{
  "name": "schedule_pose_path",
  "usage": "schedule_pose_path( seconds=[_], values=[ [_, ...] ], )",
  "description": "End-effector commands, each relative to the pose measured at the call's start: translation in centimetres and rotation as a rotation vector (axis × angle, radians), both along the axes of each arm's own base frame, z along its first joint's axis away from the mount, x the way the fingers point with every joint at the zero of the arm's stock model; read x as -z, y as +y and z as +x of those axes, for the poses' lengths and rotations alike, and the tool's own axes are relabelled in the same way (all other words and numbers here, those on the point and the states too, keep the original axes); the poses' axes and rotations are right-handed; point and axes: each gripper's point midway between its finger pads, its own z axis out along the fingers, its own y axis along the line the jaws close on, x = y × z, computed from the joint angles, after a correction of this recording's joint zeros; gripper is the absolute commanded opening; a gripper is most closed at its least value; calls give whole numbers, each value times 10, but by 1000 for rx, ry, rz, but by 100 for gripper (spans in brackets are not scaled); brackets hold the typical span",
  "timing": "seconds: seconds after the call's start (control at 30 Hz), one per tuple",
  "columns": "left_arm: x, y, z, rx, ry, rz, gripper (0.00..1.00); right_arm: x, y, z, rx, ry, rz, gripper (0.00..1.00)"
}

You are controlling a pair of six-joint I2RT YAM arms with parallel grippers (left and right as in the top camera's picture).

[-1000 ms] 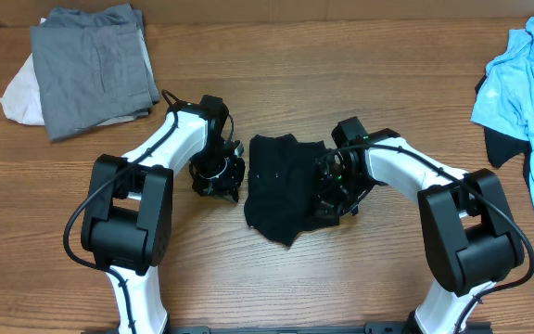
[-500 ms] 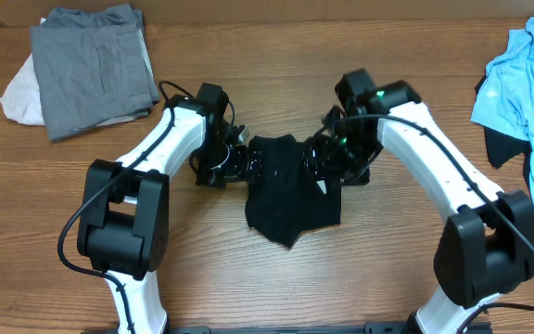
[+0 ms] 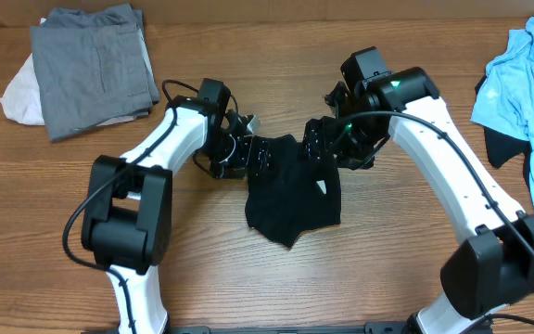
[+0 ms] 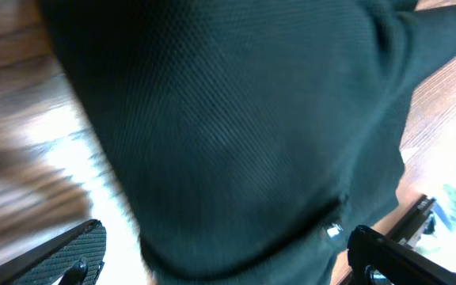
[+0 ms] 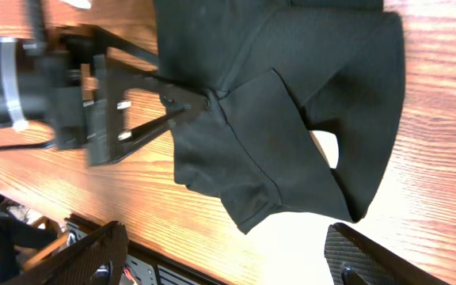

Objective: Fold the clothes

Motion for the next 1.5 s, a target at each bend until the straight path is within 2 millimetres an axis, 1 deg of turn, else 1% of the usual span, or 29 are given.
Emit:
schedule_pose_path(
  seconds=[0.0,0.07,0.1,0.17,0.23,0.37,0.4,0.43,0.47,0.5,0.53,0.7,0.77,0.83,0.87,0.9,0.93,1.1,1.17,1.3,1.47],
  values=[
    [16,-14,-5,16,64,-61,100,-30,-3,5,7,-102,13,84],
    [25,-16,-8,9,94,-52,99,-33,-3,5,8,-109,16,84],
    [30,-18,-10,8,105,-49,97,-33,-3,4,8,-110,16,84],
    [39,-21,-10,3,119,-44,87,-34,-3,4,8,-111,17,84],
    [45,-25,-9,-6,123,-42,72,-34,-3,4,8,-111,17,84],
    [49,-32,-6,-20,120,-42,70,-33,-5,4,9,-112,7,84],
    [49,-34,-5,-19,110,-45,66,-32,-6,5,11,-113,-1,84],
    [49,-35,-4,-17,103,-47,58,-32,-7,4,12,-112,-6,84],
    [50,-34,-2,-16,95,-46,34,-32,-8,4,13,-110,-10,84],
    [51,-34,1,-17,77,-39,8,-31,-8,3,13,-107,-12,84],
    [52,-33,4,-25,70,-30,4,-31,-9,3,13,-105,-18,84],
    [54,-25,29,-86,3,-18,4,-26,-20,-4,20,-77,-79,84],
    [53,-15,42,-112,-32,0,4,-24,-24,-9,21,-57,-100,84],
    [50,0,59,-146,-71,32,4,-24,-24,-14,19,-36,-97,84],
    [47,8,69,-160,-95,41,4,-25,-21,-19,13,-12,-75,84],
    [43,17,80,-180,-119,50,4,-26,-18,-23,9,4,-55,84],
    [35,29,95,-203,-156,53,4,-28,-15,-27,2,24,-33,84],
    [10,73,143,-234,-316,106,4,-28,-15,-29,2,32,-36,84],
    [0,89,159,-231,-384,120,4,-28,-15,-29,2,32,-36,84],
    [-19,131,187,-274,-489,199,4,-27,-16,-33,3,49,-41,84],
    [-46,175,214,-337,-589,229,4,-27,-18,-37,6,72,-49,84]
  ],
)
